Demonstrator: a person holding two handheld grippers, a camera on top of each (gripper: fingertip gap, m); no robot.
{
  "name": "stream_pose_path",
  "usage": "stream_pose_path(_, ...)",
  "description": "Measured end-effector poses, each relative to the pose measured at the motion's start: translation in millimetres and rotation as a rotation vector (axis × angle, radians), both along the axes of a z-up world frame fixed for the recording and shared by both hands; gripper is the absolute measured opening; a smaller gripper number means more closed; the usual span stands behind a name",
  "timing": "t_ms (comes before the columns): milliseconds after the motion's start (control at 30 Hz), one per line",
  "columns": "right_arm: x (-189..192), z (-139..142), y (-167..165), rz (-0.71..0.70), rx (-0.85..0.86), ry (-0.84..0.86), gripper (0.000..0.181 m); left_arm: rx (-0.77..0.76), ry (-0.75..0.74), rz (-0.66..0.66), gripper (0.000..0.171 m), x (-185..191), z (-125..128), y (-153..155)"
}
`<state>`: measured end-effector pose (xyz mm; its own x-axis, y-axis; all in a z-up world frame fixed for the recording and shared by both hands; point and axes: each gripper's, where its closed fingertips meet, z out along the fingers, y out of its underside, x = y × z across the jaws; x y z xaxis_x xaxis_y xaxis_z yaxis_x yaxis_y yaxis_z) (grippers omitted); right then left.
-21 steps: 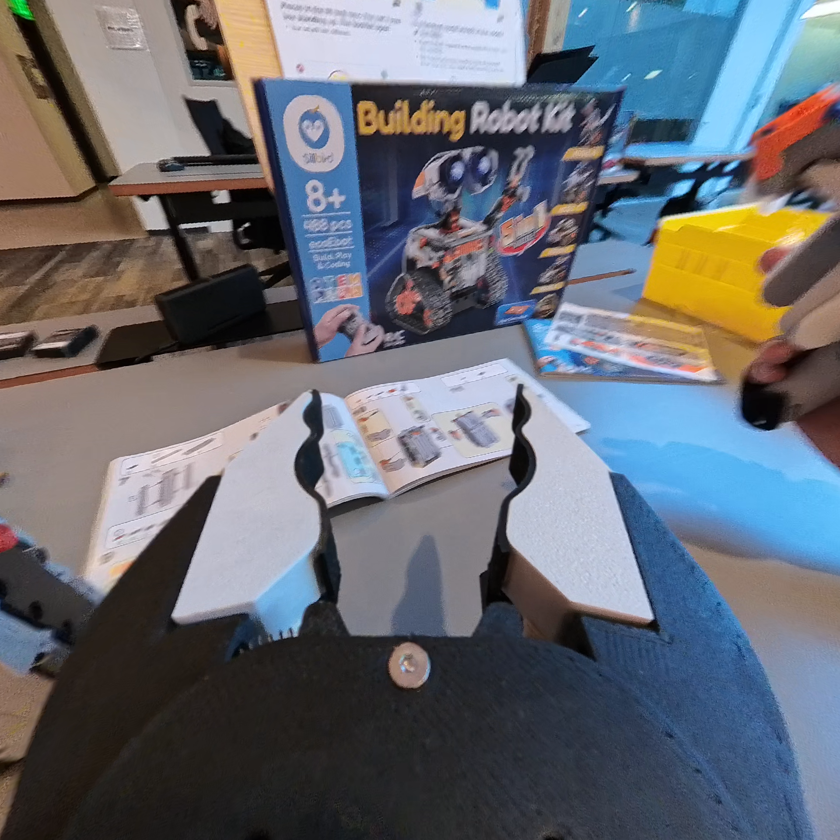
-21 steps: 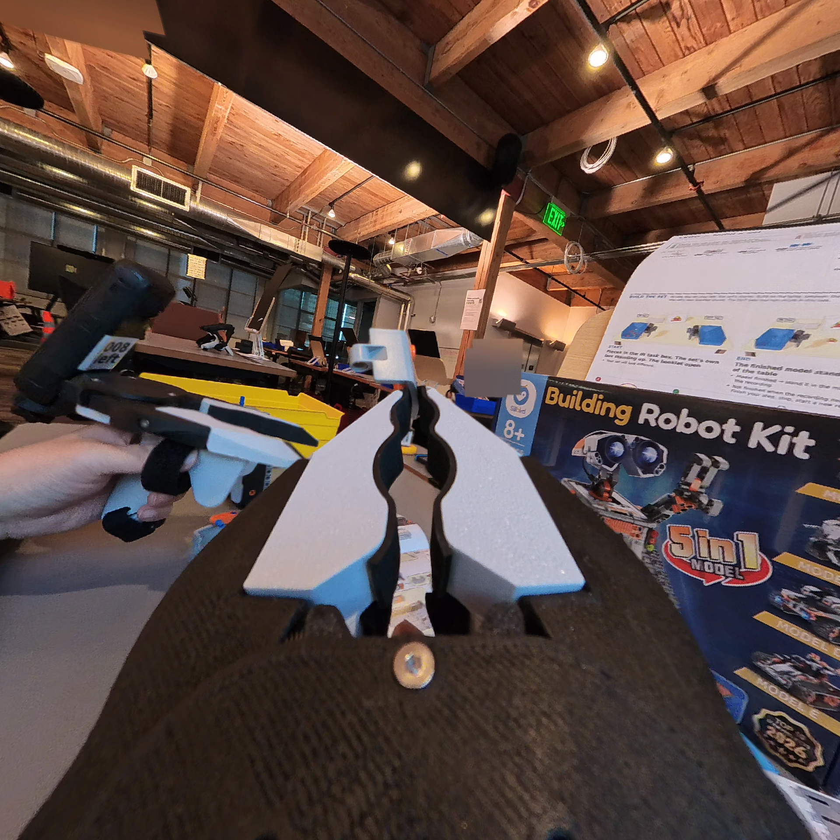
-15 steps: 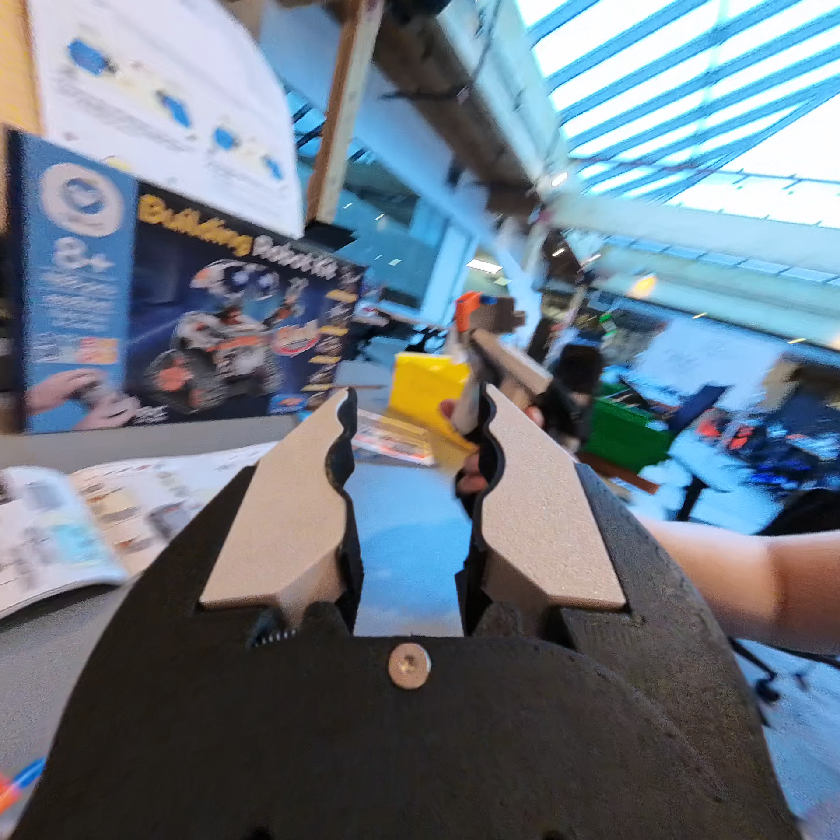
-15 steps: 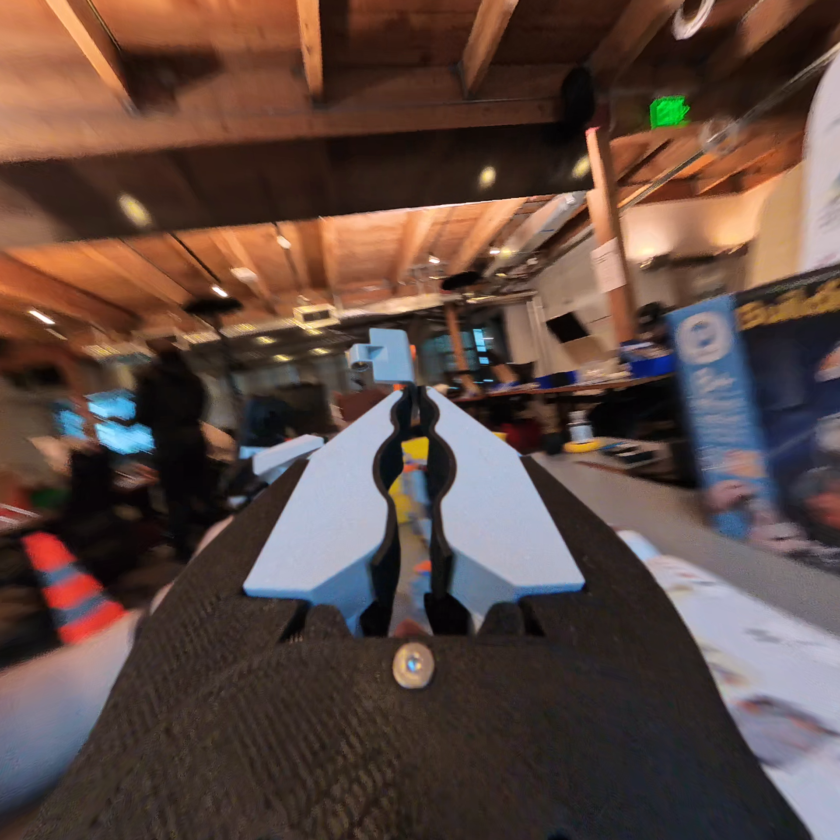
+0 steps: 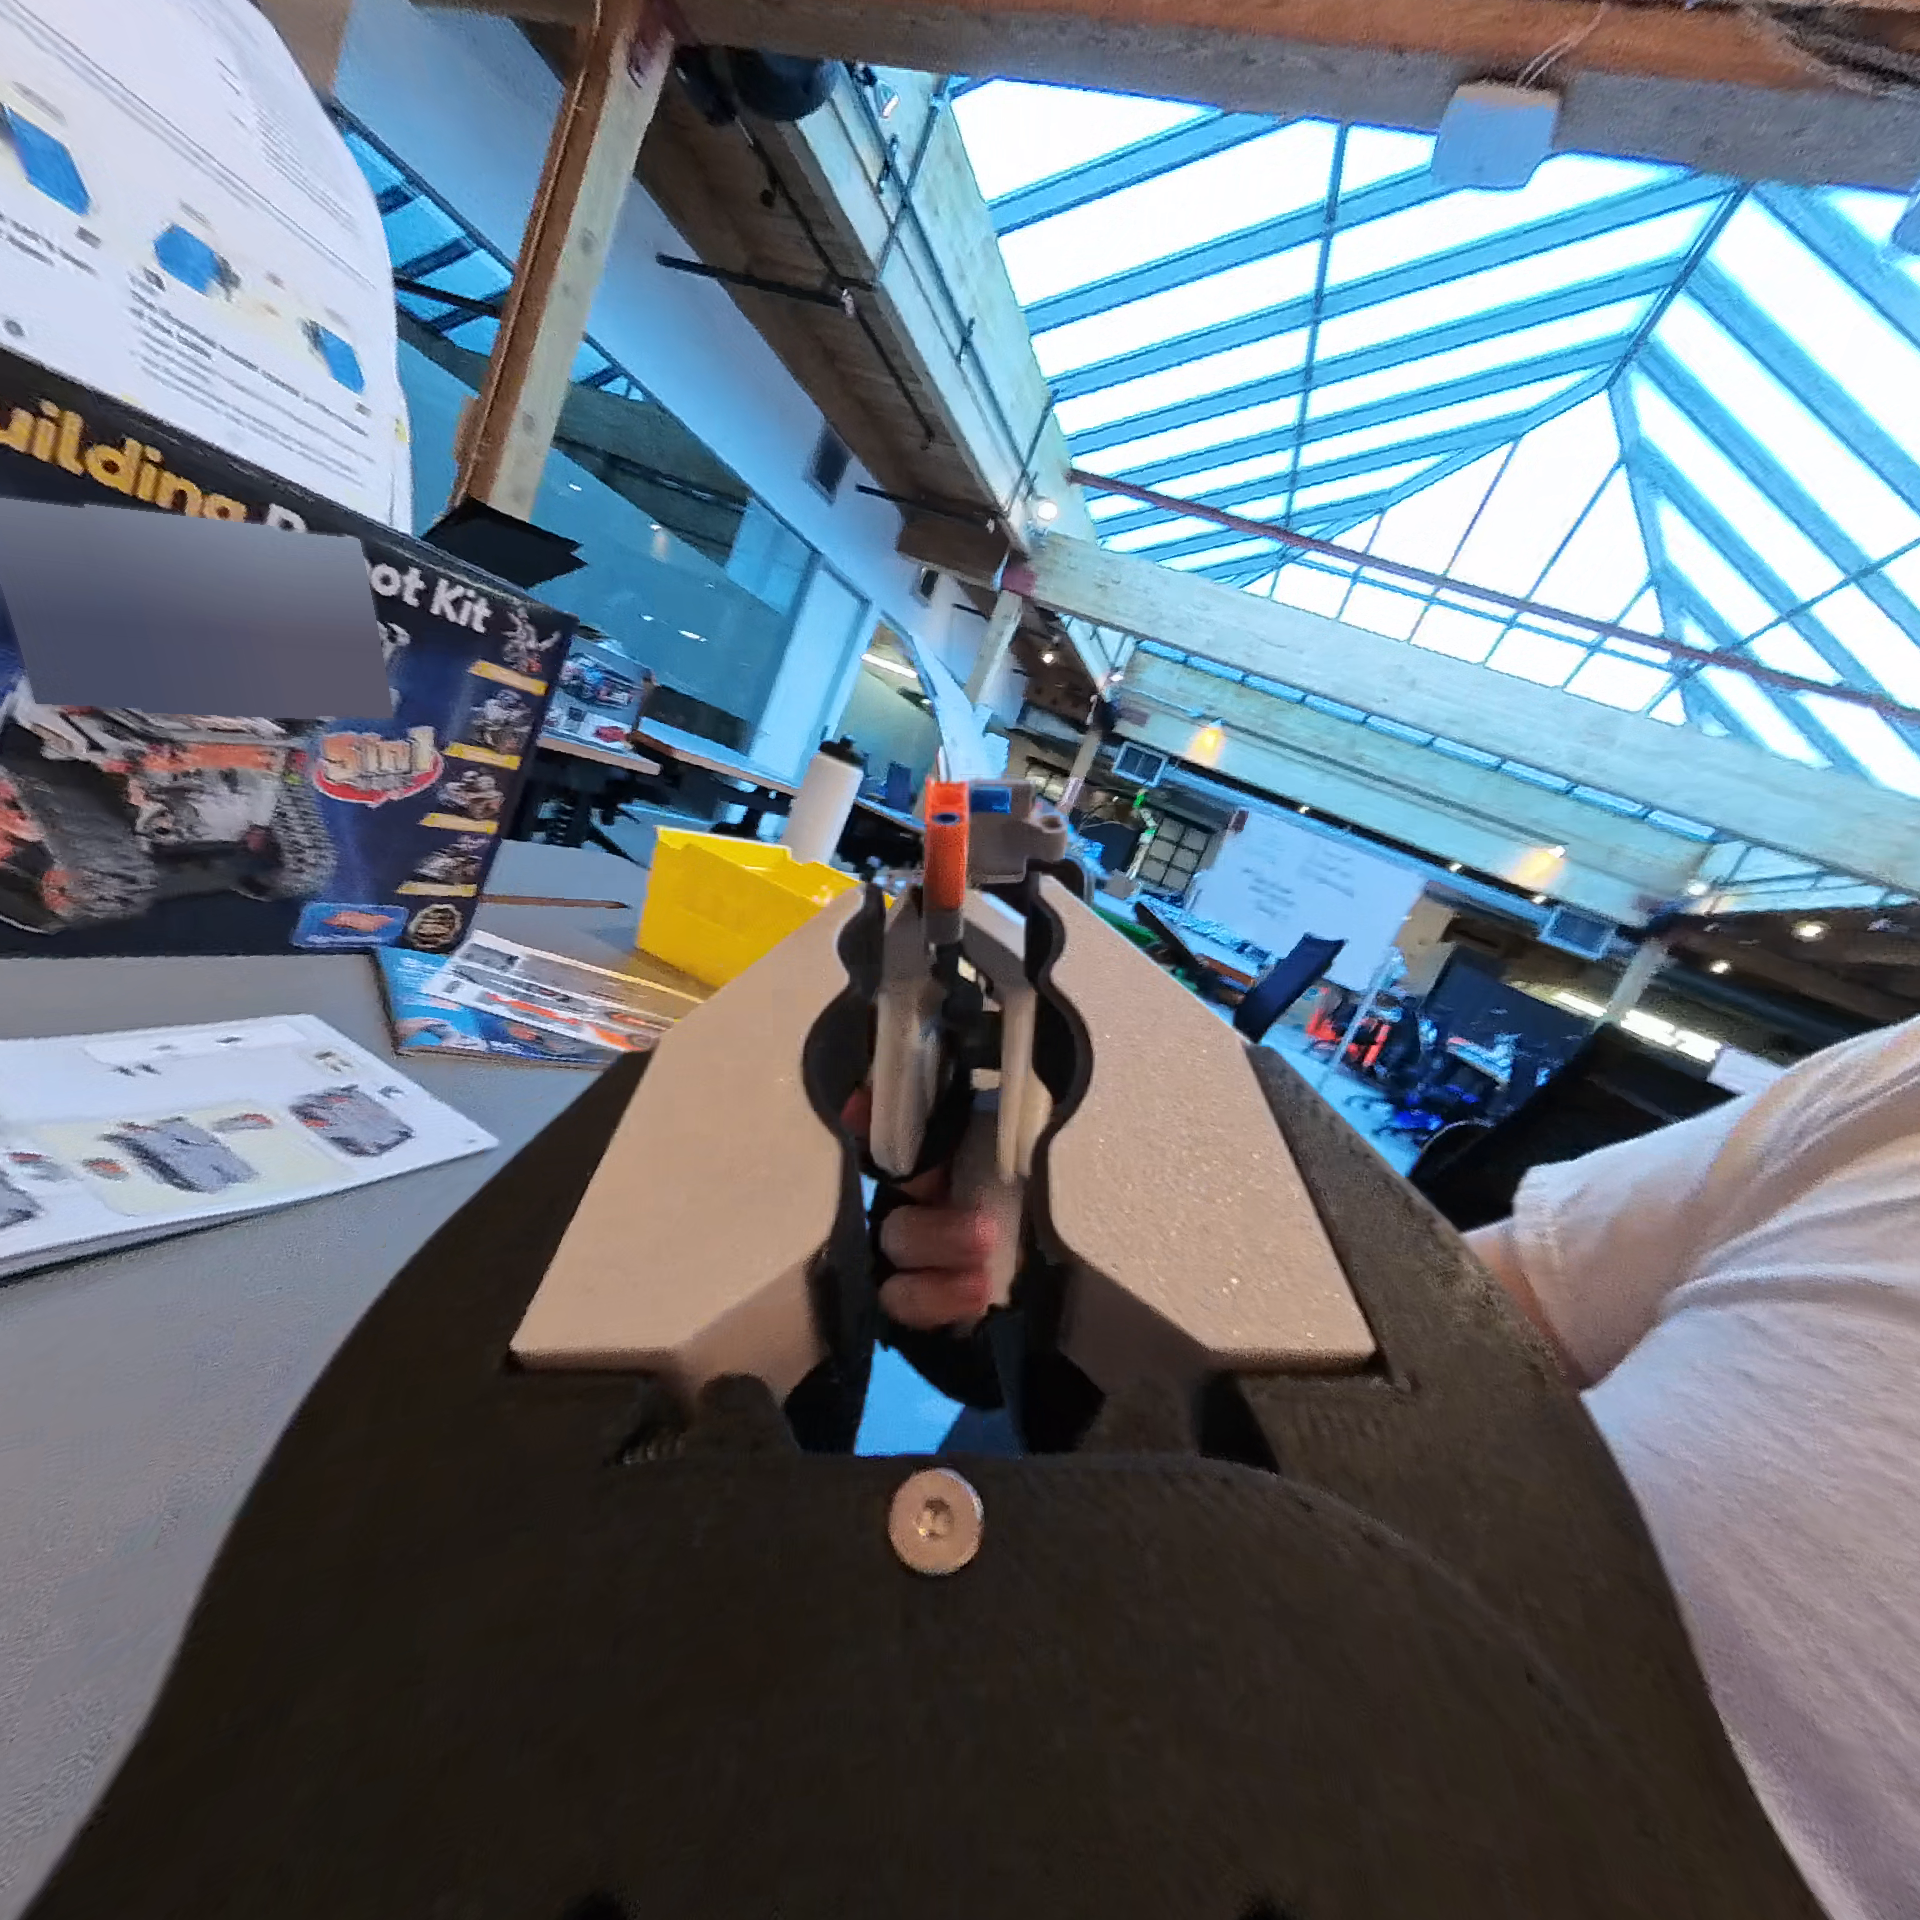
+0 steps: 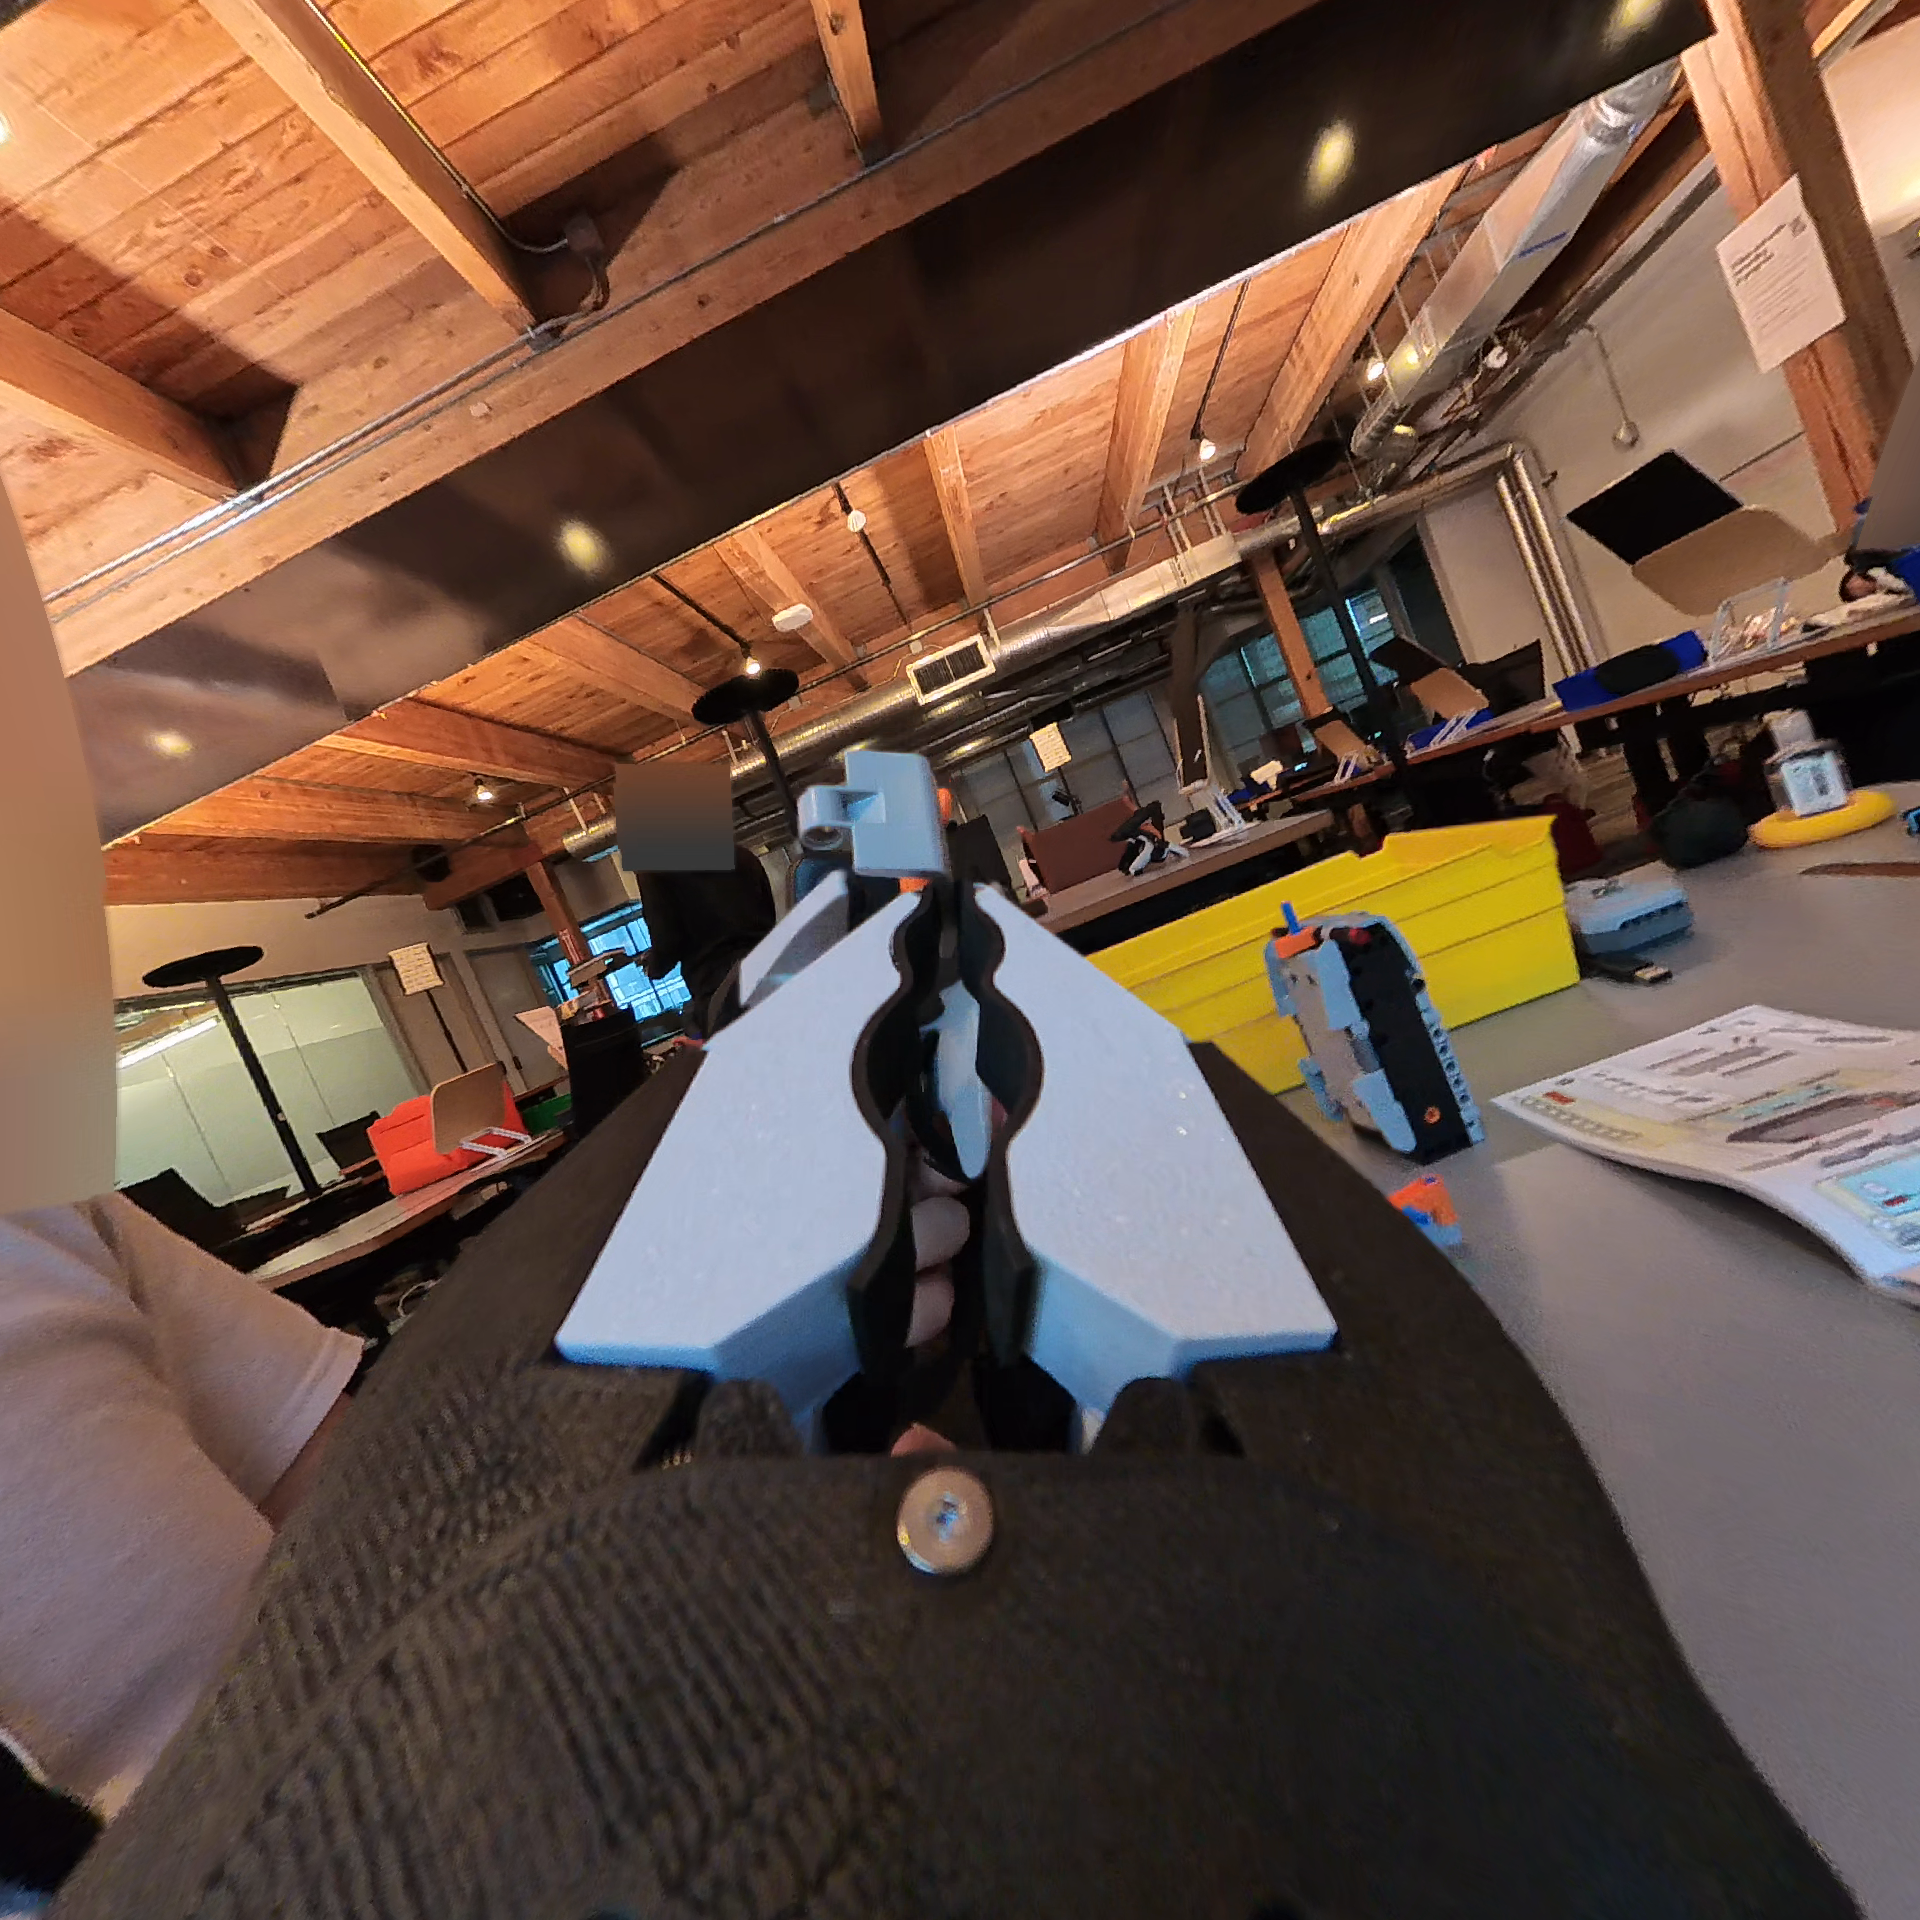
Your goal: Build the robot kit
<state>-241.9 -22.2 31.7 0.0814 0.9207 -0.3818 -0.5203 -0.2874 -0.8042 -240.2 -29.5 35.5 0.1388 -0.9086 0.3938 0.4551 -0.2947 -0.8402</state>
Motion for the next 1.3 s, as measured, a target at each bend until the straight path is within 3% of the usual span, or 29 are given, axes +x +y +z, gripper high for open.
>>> stream_pose_path(67, -6, -6, -9, 0.011, -0.007, -0.02, 0.001, -0.008, -0.025, -0.014, 0.006, -4, -2, -6)
stream_pose_path(300, -13, -22, -33, 0.006, 0.012, -0.116, 0.003, -0.022, 0.028, -0.12, 0.005, -9, -15, -26)
stream_pose_path(500, -18, -37, -47, 0.001, 0.123, -0.322, 0.017, -0.037, 0.036, -0.322, 0.005, -14, -16, -44)
stream_pose_path(633, -16, -51, -65, 0.085, 0.161, -0.454, 0.026, -0.018, 0.137, -0.361, 0.005, -22, -31, -44)
stream_pose_path(733, -4, -64, -61, 0.109, 0.059, -0.517, 0.041, 0.042, 0.22, -0.419, 0.005, -28, -38, -50)
stream_pose_path(833, 6, -67, -70, 0.28, -0.101, -0.507, 0.045, 0.101, 0.304, -0.49, 0.005, -32, -47, -51)
stream_pose_path(900, 9, -67, -79, 0.386, -0.122, -0.502, 0.043, 0.121, 0.317, -0.526, 0.004, -35, -48, -46)
stream_pose_path(1067, -3, -73, -75, 0.359, 0.142, -0.664, 0.053, 0.129, 0.305, -0.673, 0.005, -44, -43, -43)
stream_pose_path(1167, -21, -55, -72, 0.325, 0.334, -0.654, 0.069, 0.138, 0.315, -0.753, 0.005, -46, -44, -51)
stream_pose_path(1300, -44, -34, -80, 0.426, 0.458, -0.578, 0.07, 0.157, 0.326, -0.866, 0.005, -46, -46, -71)
